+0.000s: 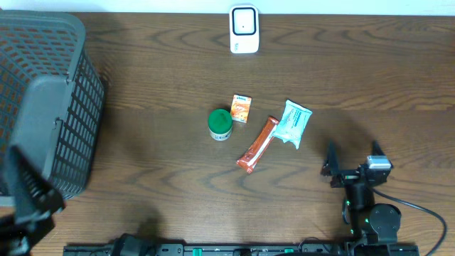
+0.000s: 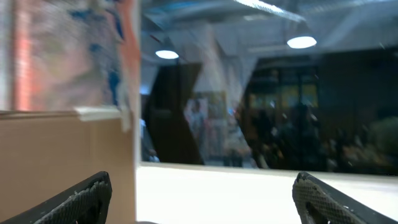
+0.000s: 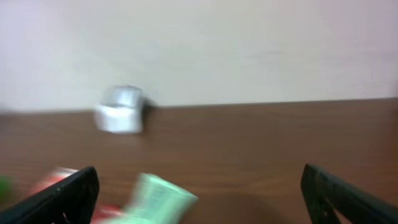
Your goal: Scan the item barcode
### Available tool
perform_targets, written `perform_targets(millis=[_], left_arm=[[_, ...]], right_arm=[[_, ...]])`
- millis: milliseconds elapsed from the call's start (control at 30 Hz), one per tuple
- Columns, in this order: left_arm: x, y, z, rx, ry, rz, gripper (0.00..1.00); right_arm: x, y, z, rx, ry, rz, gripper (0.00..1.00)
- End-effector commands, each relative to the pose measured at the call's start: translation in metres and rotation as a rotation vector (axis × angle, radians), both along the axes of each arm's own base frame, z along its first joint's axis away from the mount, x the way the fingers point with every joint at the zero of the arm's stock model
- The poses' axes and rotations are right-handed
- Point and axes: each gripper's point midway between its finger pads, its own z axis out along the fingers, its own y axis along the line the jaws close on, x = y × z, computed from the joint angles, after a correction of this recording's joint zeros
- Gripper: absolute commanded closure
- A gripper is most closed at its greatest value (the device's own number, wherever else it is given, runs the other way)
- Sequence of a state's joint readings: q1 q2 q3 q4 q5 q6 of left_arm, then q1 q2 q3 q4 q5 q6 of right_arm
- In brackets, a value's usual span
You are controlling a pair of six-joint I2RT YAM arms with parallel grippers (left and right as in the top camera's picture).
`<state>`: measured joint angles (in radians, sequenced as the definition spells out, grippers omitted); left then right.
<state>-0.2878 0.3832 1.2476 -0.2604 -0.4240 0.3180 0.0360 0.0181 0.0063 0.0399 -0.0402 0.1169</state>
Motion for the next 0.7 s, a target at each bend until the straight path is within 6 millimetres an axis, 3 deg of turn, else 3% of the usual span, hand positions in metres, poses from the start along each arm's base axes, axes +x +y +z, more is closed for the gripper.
perform_targets(millis=[0,133,300,367,500,667], left_arm=[[-0.015,0.005,0.003,0.003,-0.037,0.036,0.07],[-0.017,0.009,0.002,-0.004,-0.038,0.081,0.07],[-0.017,0.006,0.003,-0.017,-0.05,0.067,0.07],[-0.017,0.002,0.004,-0.006,-0.053,0.052,0.07],[-0.017,-0.003,0.006,-0.002,-0.063,0.031,0.07],[-0.019,-0.002,0.008,-0.039,-0.084,0.012,0.07]], right_arm=[[-0.013,0.051,0.013,0.366,0.034,0.321,0.01],[-0.031,0.073,0.055,0.387,-0.054,0.491,0.01],[-0.056,0.068,0.138,0.215,-0.262,0.471,0.01],[-0.057,0.059,0.161,0.186,-0.265,0.405,0.01],[-0.043,0.055,0.175,0.107,-0.107,0.345,0.01],[-0.007,0.056,0.158,0.096,0.252,0.324,0.01]])
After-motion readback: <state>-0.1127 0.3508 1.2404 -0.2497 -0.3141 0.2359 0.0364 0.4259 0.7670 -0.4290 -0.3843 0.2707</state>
